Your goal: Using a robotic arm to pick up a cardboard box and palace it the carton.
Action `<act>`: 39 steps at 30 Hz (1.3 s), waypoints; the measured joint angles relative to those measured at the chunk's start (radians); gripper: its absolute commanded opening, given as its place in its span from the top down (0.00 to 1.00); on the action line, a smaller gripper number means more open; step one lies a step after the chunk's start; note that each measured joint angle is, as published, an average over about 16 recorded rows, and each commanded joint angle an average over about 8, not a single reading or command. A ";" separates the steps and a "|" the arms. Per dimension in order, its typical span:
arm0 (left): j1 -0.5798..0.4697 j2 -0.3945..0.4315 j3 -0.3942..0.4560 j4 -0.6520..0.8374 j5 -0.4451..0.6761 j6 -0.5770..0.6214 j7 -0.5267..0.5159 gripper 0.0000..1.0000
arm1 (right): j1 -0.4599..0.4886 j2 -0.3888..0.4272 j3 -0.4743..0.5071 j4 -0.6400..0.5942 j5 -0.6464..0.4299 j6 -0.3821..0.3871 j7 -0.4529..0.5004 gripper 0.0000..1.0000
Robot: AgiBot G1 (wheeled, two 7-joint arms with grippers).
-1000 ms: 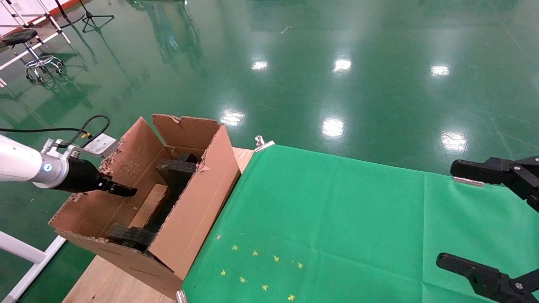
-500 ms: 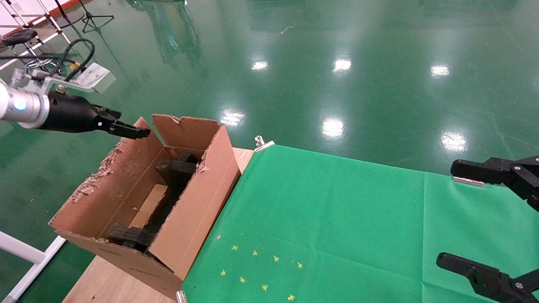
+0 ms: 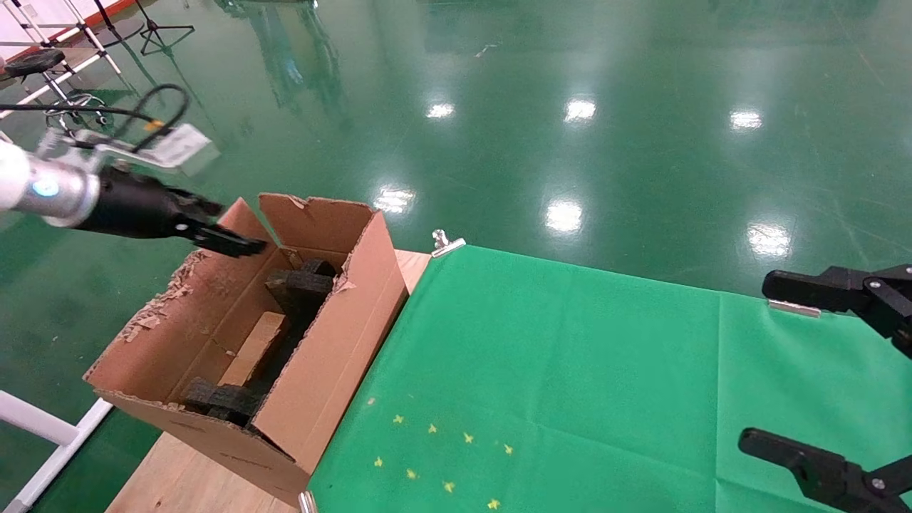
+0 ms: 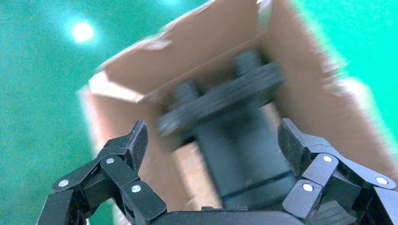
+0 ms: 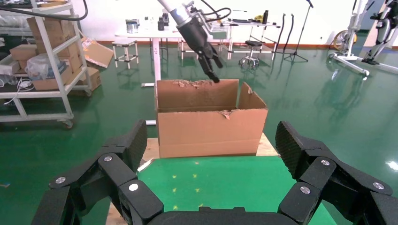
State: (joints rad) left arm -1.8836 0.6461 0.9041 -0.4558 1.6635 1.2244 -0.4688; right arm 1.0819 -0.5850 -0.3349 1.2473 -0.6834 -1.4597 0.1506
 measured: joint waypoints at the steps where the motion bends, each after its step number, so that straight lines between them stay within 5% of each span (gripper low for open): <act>1: 0.011 0.000 -0.008 -0.009 -0.012 0.003 0.004 0.00 | 0.000 0.000 0.000 0.000 0.000 0.000 0.000 0.00; 39: 0.548 -0.024 -0.423 -0.561 -0.632 0.184 0.190 0.00 | 0.000 0.000 0.000 0.000 0.000 0.000 0.000 0.00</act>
State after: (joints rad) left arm -1.3355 0.6224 0.4810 -1.0171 1.0315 1.4081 -0.2783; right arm 1.0819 -0.5850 -0.3352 1.2472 -0.6832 -1.4596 0.1505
